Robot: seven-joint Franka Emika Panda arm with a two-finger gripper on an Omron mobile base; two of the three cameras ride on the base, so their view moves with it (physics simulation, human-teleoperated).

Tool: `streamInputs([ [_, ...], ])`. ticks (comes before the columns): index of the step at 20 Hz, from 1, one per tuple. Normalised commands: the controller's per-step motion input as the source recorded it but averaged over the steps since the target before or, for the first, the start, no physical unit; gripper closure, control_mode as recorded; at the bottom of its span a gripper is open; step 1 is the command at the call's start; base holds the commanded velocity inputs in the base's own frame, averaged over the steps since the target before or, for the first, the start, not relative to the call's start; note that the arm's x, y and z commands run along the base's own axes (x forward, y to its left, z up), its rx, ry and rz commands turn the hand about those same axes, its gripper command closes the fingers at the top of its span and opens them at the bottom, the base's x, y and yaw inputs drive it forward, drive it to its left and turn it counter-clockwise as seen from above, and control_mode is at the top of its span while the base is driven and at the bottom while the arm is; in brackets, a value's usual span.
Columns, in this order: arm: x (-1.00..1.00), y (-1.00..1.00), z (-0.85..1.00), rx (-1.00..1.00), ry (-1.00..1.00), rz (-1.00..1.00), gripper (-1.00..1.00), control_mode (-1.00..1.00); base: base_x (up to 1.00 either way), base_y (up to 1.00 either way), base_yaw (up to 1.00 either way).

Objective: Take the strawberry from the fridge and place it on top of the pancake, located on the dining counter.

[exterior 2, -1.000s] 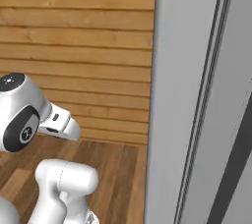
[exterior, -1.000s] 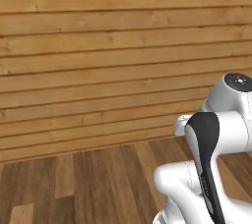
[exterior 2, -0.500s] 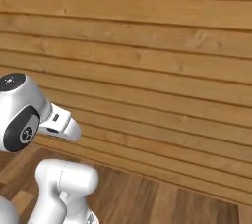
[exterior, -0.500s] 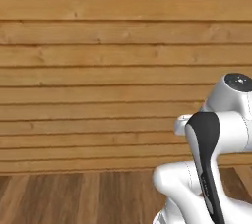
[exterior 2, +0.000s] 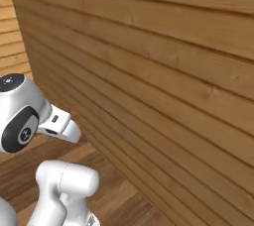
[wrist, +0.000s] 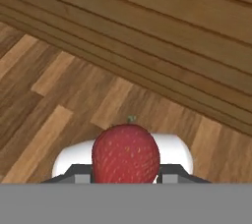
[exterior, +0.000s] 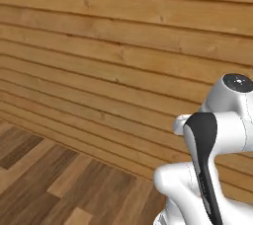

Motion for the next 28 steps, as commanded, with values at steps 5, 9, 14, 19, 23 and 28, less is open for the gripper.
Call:
streamInputs([
  [5,0.0,0.0,0.0,0.0,0.0,0.0,1.0,1.0,0.15,0.06,0.78],
  [9,0.0,0.0,0.0,0.0,0.0,0.0,1.0,1.0,0.46,-0.03,0.79],
  [14,0.0,0.0,0.0,0.0,0.0,0.0,1.0,1.0,0.65,-0.09,0.8],
  [19,0.0,0.0,0.0,0.0,0.0,0.0,1.0,1.0,0.6,-0.28,0.81],
  [23,0.0,0.0,0.0,0.0,0.0,0.0,1.0,1.0,0.75,-0.26,0.83],
  [28,0.0,0.0,0.0,0.0,0.0,0.0,1.0,1.0,0.77,-0.37,0.83],
])
